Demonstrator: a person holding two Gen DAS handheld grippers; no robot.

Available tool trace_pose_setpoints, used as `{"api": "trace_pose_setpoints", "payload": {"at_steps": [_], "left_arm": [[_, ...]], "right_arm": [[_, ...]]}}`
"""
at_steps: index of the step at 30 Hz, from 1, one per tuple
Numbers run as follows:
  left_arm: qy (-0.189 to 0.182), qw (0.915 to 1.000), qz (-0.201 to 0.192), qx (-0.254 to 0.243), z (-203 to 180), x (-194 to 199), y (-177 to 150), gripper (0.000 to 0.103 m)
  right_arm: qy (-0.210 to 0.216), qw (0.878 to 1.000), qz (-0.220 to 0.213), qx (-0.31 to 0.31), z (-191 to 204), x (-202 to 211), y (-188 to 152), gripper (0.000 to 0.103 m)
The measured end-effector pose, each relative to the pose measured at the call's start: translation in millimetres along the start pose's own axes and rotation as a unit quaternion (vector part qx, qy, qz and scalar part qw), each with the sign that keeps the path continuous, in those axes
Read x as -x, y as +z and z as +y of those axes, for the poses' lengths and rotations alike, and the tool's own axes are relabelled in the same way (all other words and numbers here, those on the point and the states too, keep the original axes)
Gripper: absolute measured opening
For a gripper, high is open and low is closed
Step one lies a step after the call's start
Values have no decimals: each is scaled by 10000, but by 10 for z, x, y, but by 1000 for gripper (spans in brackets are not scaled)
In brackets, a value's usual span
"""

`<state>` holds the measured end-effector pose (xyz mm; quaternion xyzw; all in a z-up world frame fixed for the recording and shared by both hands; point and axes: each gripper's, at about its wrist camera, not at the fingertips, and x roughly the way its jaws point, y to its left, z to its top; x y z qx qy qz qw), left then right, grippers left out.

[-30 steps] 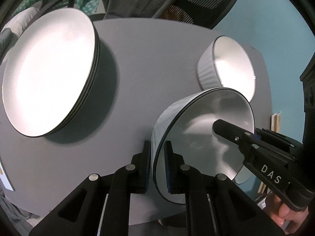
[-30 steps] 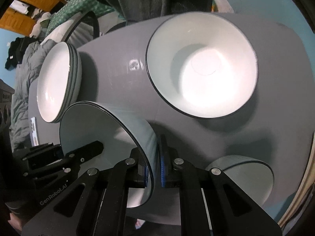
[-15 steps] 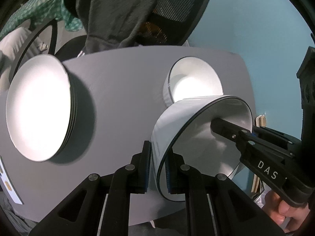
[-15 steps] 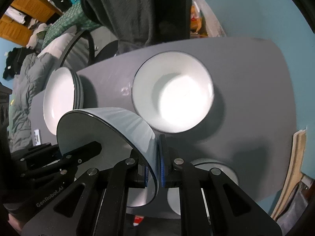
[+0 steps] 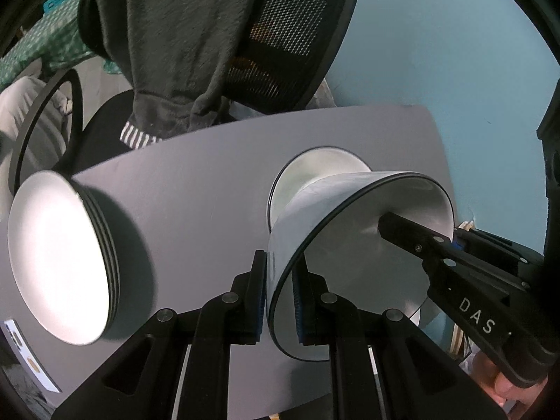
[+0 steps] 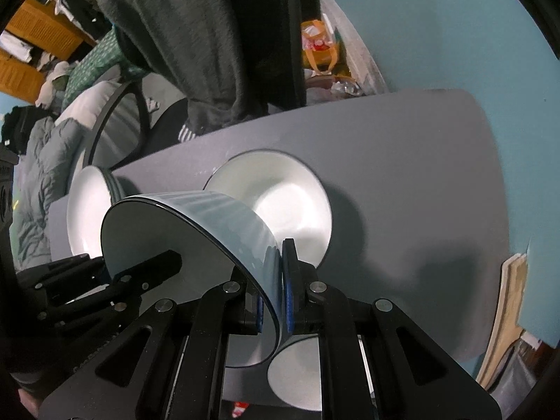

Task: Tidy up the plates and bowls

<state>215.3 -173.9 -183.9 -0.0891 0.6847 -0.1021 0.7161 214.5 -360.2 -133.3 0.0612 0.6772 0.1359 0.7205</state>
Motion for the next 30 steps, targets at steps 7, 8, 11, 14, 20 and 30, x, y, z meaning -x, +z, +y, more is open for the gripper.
{"api": "trace_pose_setpoints", "payload": {"at_steps": [7, 8, 11, 14, 20, 30], "left_arm": [[110, 9999, 85, -91, -39, -98, 166, 12], [130, 9998, 117, -114, -50, -126, 184, 12], [192, 9995, 188, -191, -80, -185, 219, 12], [249, 9990, 247, -268, -95, -259, 254, 12], [243, 9988, 238, -359, -107, -266, 326, 12], [180, 9989, 333, -270, -45, -305, 318, 13]], "right_arm": [[13, 9999, 35, -152, -100, -63, 160, 9], [17, 9998, 50, -178, -115, -75, 184, 9], [2, 9997, 85, -247, -159, -140, 262, 9], [-10, 9994, 119, -322, -194, -192, 302, 10], [-90, 9992, 175, -339, -228, -283, 332, 10], [-266, 9992, 214, -203, -225, -265, 355, 16]]}}
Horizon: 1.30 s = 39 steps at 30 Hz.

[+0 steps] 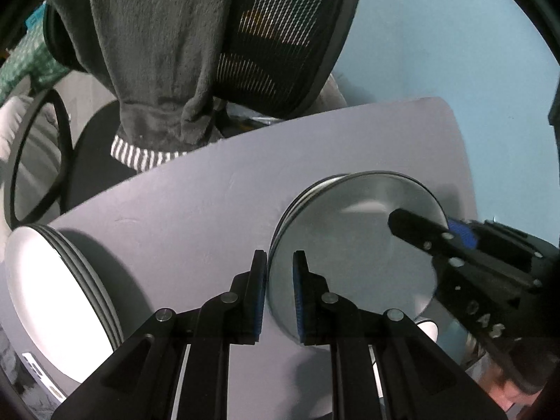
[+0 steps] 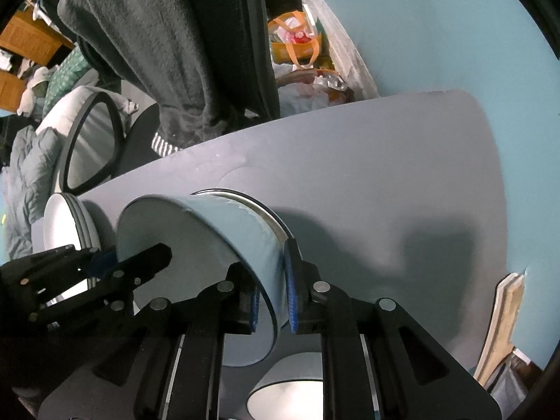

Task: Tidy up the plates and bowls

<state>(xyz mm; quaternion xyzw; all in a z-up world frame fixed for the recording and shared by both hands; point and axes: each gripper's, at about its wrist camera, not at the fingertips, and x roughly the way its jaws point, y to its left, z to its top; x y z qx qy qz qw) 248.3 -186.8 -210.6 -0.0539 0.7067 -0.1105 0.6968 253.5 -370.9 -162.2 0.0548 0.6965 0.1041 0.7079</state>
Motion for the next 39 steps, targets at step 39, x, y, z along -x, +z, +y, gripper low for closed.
{"api": "trace_pose_setpoints", "payload": {"at_steps": [39], "left_arm": [[74, 9858, -1577, -570, -49, 1155, -822, 44]], "right_arm": [[-600, 9904, -1114, 550, 227, 895, -488, 49]]}}
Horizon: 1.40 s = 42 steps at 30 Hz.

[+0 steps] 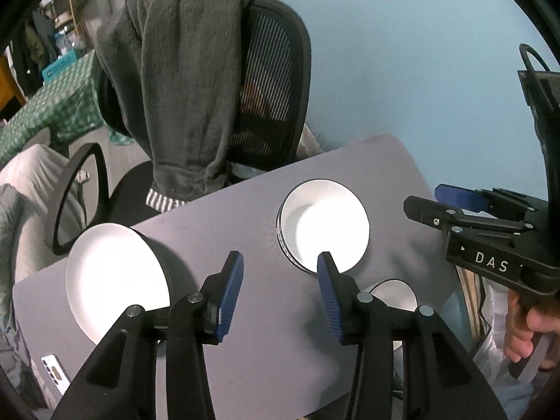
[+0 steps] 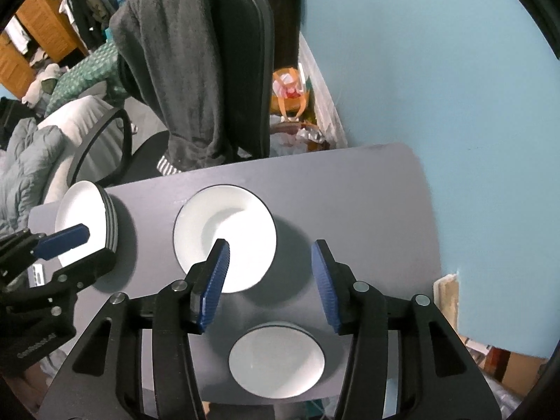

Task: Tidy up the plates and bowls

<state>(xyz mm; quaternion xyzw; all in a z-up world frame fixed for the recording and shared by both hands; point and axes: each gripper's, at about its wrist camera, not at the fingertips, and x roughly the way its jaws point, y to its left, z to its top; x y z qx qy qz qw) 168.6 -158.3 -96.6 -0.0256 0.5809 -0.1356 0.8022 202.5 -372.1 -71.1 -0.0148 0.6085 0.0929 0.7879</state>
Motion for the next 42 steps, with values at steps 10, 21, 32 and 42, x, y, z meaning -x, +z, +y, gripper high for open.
{"api": "trace_pose_setpoints", "payload": {"at_steps": [10, 21, 32, 42], "left_arm": [[-96, 9997, -53, -202, -57, 153, -186, 46], [-234, 9971, -358, -631, -269, 423, -348, 62], [-264, 9947, -232, -967, -410, 408, -505, 62], [-287, 9928, 37, -1161, -563, 232, -597, 62]], "right_arm": [[-96, 9997, -227, -77, 87, 296, -201, 54], [-74, 9990, -329, -303, 97, 484, -470, 57], [-57, 9981, -274, -554, 9, 565, -734, 57], [-45, 9963, -167, -846, -138, 559, -1006, 58]]}}
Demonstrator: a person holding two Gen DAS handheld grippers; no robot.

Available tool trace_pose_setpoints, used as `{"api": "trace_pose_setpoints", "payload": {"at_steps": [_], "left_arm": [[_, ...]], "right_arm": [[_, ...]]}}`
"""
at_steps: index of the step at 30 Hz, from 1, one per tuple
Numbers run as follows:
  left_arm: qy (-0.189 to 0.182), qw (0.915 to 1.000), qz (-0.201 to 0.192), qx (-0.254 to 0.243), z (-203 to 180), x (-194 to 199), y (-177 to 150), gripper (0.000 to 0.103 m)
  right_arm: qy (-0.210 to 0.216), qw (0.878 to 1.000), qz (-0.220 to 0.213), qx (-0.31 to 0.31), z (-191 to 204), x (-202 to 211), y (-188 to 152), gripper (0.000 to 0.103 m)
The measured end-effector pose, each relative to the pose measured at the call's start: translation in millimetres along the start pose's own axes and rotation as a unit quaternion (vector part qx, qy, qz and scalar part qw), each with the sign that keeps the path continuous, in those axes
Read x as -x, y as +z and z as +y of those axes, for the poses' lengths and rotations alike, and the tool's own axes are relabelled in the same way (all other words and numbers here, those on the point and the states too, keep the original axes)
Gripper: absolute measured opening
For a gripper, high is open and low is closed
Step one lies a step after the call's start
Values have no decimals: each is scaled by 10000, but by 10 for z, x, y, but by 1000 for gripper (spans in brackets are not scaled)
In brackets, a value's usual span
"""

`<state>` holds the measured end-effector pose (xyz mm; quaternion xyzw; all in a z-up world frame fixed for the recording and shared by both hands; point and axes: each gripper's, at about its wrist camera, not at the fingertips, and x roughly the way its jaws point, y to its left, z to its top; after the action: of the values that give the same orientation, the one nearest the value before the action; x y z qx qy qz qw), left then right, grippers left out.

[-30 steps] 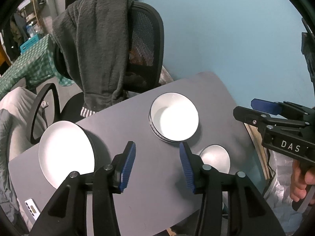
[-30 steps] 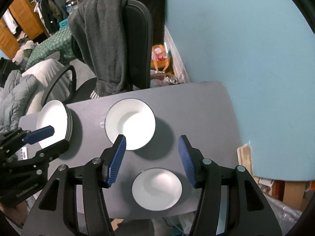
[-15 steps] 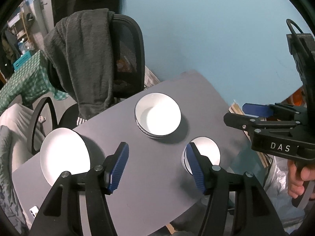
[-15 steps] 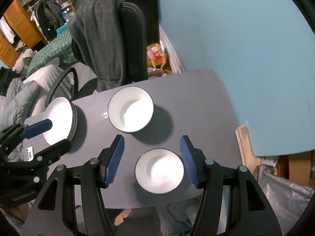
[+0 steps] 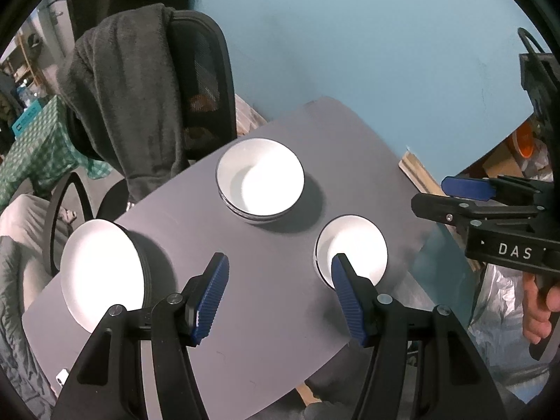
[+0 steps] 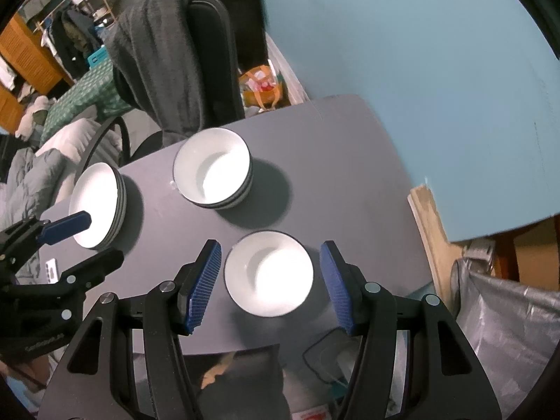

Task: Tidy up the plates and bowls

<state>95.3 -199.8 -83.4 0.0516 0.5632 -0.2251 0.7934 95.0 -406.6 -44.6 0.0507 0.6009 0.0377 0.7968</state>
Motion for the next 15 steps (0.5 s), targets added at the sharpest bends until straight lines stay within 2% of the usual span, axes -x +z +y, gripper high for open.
{"api": "trace_pose_setpoints", "payload": {"at_steps": [8, 15], "left_arm": [[-82, 9994, 306, -104, -131, -301, 7, 62], [-243, 9975, 661, 0, -174, -631, 22, 62]], "right_arm": [[-45, 9996, 177, -221, -170, -137, -153, 58], [-63, 9986, 327, -420, -364, -303, -255, 58]]}}
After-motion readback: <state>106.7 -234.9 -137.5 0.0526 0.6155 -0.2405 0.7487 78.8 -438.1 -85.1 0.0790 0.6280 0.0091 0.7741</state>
